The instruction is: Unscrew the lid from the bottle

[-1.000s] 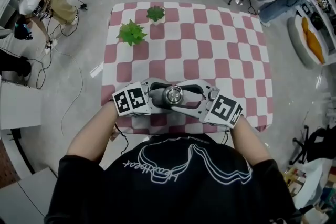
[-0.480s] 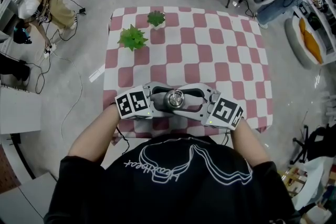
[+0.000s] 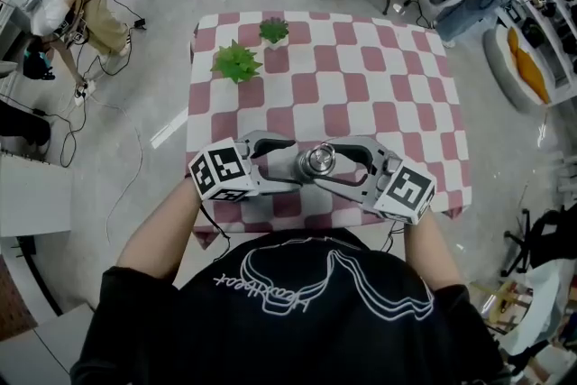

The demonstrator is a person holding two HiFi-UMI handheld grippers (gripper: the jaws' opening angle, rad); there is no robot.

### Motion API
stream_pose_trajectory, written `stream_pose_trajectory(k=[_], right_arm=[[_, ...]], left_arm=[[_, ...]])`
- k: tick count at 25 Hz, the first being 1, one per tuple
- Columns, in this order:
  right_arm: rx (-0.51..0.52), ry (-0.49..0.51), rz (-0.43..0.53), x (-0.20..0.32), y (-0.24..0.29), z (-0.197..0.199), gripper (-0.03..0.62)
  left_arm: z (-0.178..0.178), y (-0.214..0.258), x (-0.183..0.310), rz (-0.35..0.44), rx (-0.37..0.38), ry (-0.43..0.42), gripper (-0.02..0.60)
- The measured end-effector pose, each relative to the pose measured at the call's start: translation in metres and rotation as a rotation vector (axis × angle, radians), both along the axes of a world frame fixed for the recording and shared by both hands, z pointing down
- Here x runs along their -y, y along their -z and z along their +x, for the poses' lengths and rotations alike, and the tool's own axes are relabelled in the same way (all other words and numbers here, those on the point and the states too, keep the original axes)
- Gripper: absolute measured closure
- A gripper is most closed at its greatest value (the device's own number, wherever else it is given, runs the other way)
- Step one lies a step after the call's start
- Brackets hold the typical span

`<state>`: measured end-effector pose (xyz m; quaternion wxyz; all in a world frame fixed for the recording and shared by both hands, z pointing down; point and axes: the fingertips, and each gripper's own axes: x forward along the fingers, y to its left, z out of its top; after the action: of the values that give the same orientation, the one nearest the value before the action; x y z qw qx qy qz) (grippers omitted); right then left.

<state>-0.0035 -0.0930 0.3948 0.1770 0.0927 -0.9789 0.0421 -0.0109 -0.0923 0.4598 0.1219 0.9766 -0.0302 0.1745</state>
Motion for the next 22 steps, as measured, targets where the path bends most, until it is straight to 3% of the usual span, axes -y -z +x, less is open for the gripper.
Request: stream_pose_trajectory(k=[5, 10, 13, 16, 19, 22], right_arm=[[0.097, -0.160, 0.012, 0.003, 0.030, 0.015, 0.350], [0.207, -0.264, 0.044, -0.003, 0.066, 0.022, 0.350], [0.286, -0.276, 0.066, -0.009, 0.091, 0.029, 0.350], [0.316, -0.299, 0.098, -0.011, 0.112, 0.039, 0.350], [0.328, -0.311, 0.105, -0.020, 0.128, 0.049, 0.350], [0.322, -0.311, 0.109, -0.036, 0.134, 0.057, 0.350]], left_arm=[[-0.022, 0.043, 0.007, 0.040, -0.103, 0.120, 0.229], [-0.021, 0.102, -0.006, 0.124, -0.246, 0.211, 0.243], [-0.020, 0.134, -0.012, 0.178, -0.300, 0.298, 0.404], [-0.024, 0.158, -0.009, 0.174, -0.338, 0.440, 0.534], [-0.027, 0.173, -0.012, 0.163, -0.319, 0.582, 0.571], [-0.022, 0.188, -0.028, 0.180, -0.316, 0.649, 0.575]])
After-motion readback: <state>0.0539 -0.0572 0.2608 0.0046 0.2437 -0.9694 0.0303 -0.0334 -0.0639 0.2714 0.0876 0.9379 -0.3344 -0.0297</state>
